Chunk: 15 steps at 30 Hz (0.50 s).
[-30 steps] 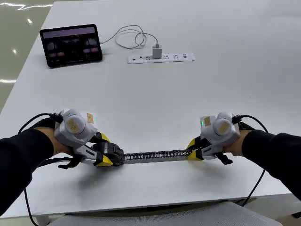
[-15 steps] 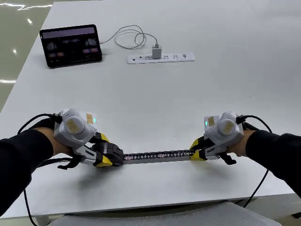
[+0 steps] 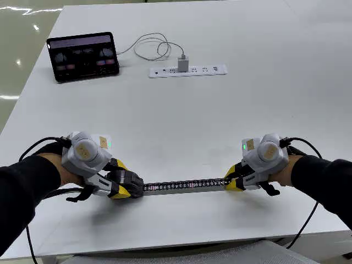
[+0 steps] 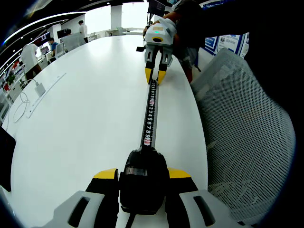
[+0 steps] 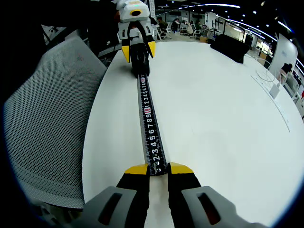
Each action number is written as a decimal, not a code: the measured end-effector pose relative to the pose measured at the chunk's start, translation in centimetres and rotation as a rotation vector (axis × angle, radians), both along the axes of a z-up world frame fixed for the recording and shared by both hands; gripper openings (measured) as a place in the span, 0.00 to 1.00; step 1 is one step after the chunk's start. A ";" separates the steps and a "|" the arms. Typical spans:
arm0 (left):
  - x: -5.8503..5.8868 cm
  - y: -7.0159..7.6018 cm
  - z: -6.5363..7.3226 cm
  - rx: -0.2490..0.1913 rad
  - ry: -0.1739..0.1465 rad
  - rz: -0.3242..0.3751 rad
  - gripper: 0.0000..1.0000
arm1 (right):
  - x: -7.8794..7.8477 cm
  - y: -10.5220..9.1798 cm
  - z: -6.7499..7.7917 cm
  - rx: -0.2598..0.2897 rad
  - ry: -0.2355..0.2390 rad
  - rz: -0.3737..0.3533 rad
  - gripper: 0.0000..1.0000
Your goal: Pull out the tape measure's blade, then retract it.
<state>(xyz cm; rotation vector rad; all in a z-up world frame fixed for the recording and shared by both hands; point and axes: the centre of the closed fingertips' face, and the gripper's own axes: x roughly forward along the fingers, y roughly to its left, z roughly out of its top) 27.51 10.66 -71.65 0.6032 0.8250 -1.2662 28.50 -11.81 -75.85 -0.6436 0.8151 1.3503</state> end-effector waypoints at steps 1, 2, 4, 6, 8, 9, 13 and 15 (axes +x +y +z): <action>0.0 0.0 0.0 0.000 0.000 0.000 0.33 | 0.0 0.0 0.0 0.000 0.000 0.000 0.09; 0.0 0.0 0.0 -0.001 0.000 0.000 0.33 | 0.0 -0.1 0.0 -0.001 0.000 0.000 0.09; 0.0 0.0 0.0 -0.002 0.000 0.002 0.33 | 0.1 -0.2 0.0 -0.003 -0.002 0.000 0.09; 0.0 -0.1 0.0 -0.003 0.001 0.001 0.33 | 0.1 -0.4 0.0 0.000 0.000 -0.004 0.09; 0.0 -0.1 0.0 -0.003 0.002 0.001 0.33 | 0.1 -0.5 0.0 0.000 0.001 -0.007 0.09; 0.0 -0.1 0.0 -0.005 0.003 0.003 0.33 | 0.0 -0.5 0.0 0.000 0.002 -0.009 0.09; 0.1 -0.2 0.0 -0.005 0.003 0.004 0.33 | 0.1 -0.6 0.0 -0.001 0.001 -0.008 0.09; 0.1 -0.1 0.0 -0.006 0.002 0.005 0.33 | 0.1 -0.6 0.0 -0.001 0.002 -0.009 0.09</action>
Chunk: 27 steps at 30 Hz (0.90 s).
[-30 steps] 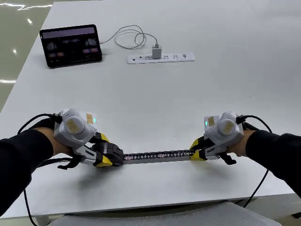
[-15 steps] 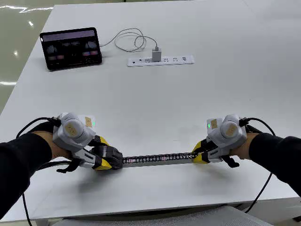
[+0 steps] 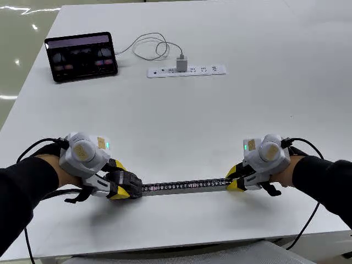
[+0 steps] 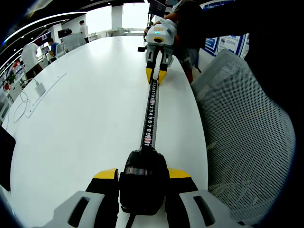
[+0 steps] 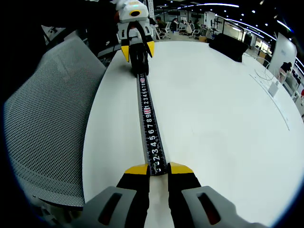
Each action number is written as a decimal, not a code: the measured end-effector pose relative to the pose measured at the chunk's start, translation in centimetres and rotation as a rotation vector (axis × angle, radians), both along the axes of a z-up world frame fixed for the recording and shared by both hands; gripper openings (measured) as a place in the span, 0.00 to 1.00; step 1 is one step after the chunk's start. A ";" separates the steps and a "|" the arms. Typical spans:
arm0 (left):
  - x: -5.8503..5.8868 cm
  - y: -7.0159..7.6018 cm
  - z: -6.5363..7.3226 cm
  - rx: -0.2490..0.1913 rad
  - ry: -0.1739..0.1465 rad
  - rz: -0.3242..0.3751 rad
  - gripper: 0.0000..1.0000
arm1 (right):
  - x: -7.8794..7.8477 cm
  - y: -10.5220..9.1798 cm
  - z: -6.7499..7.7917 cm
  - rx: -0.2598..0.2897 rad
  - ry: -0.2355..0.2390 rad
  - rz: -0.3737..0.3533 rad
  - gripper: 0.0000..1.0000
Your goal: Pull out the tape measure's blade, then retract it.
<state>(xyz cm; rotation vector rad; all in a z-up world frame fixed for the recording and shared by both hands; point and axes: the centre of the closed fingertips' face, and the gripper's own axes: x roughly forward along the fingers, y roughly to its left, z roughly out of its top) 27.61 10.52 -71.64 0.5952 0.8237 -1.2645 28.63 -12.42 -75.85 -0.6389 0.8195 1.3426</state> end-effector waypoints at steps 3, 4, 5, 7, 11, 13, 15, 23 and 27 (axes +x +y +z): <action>-0.1 0.1 0.0 0.000 -0.001 0.000 0.33 | 0.0 -0.1 0.0 -0.003 -0.001 0.002 0.09; 0.0 0.1 0.0 -0.002 -0.002 0.002 0.33 | 0.0 -0.1 0.0 -0.003 0.000 0.000 0.09; 0.0 0.1 0.0 -0.002 -0.002 0.003 0.33 | 0.0 -0.2 0.0 -0.003 0.000 -0.001 0.09; 0.0 0.1 0.0 -0.003 -0.003 0.004 0.33 | -0.1 -0.2 0.0 -0.001 0.001 -0.005 0.09; 0.0 0.1 0.0 -0.003 -0.003 0.003 0.33 | -0.1 -0.2 0.0 -0.002 0.002 -0.006 0.09; 0.0 0.1 0.0 -0.004 -0.004 0.003 0.33 | 0.0 -0.2 0.0 -0.001 0.001 -0.005 0.09; 0.0 0.1 0.0 -0.005 -0.004 0.004 0.33 | 0.0 -0.2 0.0 -0.001 0.001 -0.005 0.09; 0.2 0.0 -0.1 -0.025 0.006 0.029 0.34 | 0.0 -0.1 0.0 0.004 0.000 -0.024 0.10; 0.2 0.0 0.0 -0.049 -0.012 0.026 0.34 | 0.0 0.0 0.0 -0.007 -0.002 -0.022 0.10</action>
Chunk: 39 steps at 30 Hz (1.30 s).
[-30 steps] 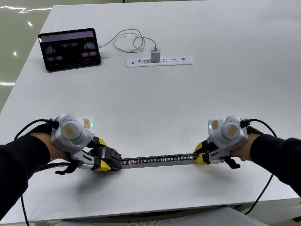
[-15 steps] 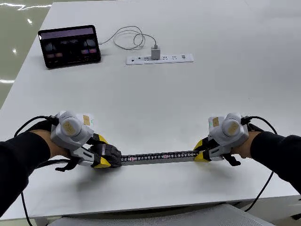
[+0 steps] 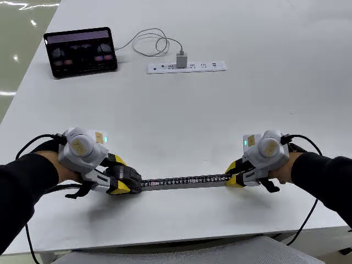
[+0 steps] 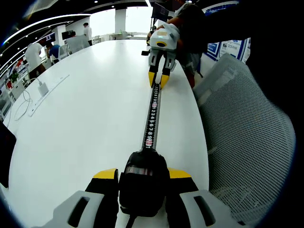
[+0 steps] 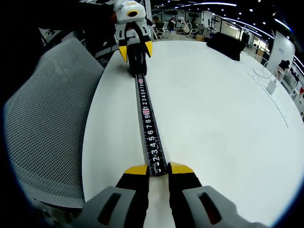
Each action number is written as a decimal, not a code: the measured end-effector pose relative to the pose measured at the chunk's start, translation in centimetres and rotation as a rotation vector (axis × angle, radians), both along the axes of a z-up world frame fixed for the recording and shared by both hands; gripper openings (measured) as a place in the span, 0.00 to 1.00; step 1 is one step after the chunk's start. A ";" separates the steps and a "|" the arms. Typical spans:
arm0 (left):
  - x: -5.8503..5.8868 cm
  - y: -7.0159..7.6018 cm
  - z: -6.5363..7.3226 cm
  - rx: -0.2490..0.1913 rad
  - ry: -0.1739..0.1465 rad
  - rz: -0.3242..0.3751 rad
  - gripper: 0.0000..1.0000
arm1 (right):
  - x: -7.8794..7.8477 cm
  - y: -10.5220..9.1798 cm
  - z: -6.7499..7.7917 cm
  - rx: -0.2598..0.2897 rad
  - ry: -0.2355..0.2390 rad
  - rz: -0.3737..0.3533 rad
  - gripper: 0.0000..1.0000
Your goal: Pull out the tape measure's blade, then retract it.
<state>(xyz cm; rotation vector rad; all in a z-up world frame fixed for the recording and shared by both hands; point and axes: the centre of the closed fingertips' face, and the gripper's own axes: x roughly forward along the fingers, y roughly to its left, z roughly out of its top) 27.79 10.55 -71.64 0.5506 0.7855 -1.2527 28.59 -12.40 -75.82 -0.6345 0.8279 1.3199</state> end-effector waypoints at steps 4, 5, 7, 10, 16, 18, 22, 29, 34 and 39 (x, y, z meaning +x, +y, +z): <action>-0.1 -0.1 0.1 -0.009 -0.016 0.004 0.34 | 0.0 -0.1 0.0 0.003 -0.013 0.000 0.11; -0.1 -0.1 0.1 -0.010 -0.018 0.003 0.34 | -0.1 -0.1 0.0 0.005 -0.015 -0.002 0.11; 0.0 -0.1 0.1 -0.011 -0.019 0.006 0.34 | -0.1 0.0 0.1 0.009 -0.016 -0.007 0.11; -0.1 -0.2 0.1 -0.006 -0.021 -0.009 0.34 | 0.0 -0.1 0.1 0.004 -0.019 0.000 0.11; -0.1 -0.2 0.0 -0.007 -0.021 -0.013 0.34 | -0.1 -0.1 0.0 -0.007 -0.024 0.015 0.11; 0.0 -0.3 0.1 0.004 -0.002 0.009 0.35 | 0.0 0.0 0.0 -0.002 -0.027 0.011 0.11; 0.1 -0.5 -0.1 0.046 0.004 -0.001 0.35 | 0.0 0.1 0.1 -0.007 -0.010 0.001 0.12; 0.2 -0.4 -0.5 0.039 0.011 0.035 0.38 | 0.0 0.1 0.1 -0.012 -0.007 -0.036 0.13; 1.2 0.4 -0.4 0.039 0.012 0.159 0.47 | 1.5 1.4 1.8 0.148 0.015 -0.244 0.19; 1.9 1.4 0.0 -0.005 0.049 0.298 0.62 | 1.5 1.9 2.6 0.154 -0.031 -0.244 0.21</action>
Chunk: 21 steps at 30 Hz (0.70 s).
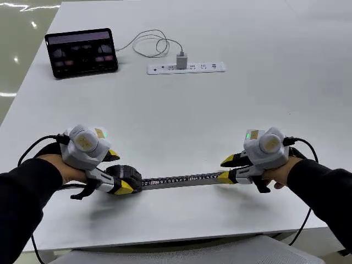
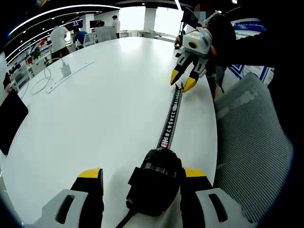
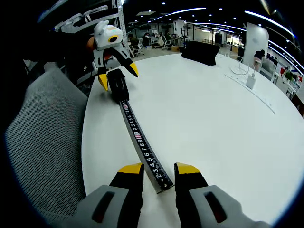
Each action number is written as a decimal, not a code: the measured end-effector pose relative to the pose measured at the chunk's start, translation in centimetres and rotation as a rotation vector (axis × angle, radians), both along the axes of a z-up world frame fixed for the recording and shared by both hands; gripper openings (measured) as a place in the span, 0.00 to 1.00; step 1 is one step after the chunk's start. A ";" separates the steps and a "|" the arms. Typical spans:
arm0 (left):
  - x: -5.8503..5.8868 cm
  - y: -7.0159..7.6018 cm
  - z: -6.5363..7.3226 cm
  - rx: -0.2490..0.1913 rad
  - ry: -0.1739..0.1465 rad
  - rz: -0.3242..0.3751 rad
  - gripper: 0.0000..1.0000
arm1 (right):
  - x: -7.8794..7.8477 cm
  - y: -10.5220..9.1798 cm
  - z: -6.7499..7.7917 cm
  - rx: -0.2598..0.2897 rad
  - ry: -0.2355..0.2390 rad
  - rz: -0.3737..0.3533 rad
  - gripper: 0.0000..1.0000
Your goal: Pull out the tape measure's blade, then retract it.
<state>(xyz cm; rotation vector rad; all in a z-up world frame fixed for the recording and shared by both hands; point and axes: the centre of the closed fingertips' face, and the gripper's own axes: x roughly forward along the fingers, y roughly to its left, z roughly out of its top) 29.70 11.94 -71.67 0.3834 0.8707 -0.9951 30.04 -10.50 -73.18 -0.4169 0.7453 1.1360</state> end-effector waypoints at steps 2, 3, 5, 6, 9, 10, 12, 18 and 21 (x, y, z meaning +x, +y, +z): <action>0.1 0.2 0.4 -0.027 0.004 0.046 0.63 | -0.1 -0.1 0.3 -0.004 -0.015 -0.010 0.22; 0.3 0.3 0.7 -0.048 -0.012 0.062 0.64 | -0.1 -0.3 0.4 -0.007 -0.022 -0.024 0.24; 0.6 0.9 0.9 -0.050 -0.039 0.107 0.69 | 0.1 -0.8 0.7 -0.005 -0.043 -0.057 0.28; 0.5 1.0 0.9 -0.059 -0.038 0.115 0.71 | 0.0 -1.0 0.8 -0.006 -0.045 -0.064 0.29; 0.2 1.5 1.0 -0.090 -0.046 0.156 0.79 | -0.1 -2.0 1.1 -0.008 -0.060 -0.103 0.33; 0.2 1.9 1.0 -0.095 -0.057 0.174 0.82 | -0.3 -2.4 1.1 -0.008 -0.061 -0.110 0.34; 0.0 2.4 1.0 -0.101 -0.064 0.196 0.88 | -0.6 -3.1 1.1 -0.012 -0.067 -0.126 0.35; -0.4 3.8 1.4 -0.135 -0.091 0.264 1.00 | -1.0 -4.9 1.3 -0.010 -0.115 -0.206 0.41; -0.7 4.6 1.6 -0.165 -0.091 0.307 1.00 | -1.5 -5.5 1.4 -0.004 -0.123 -0.225 0.41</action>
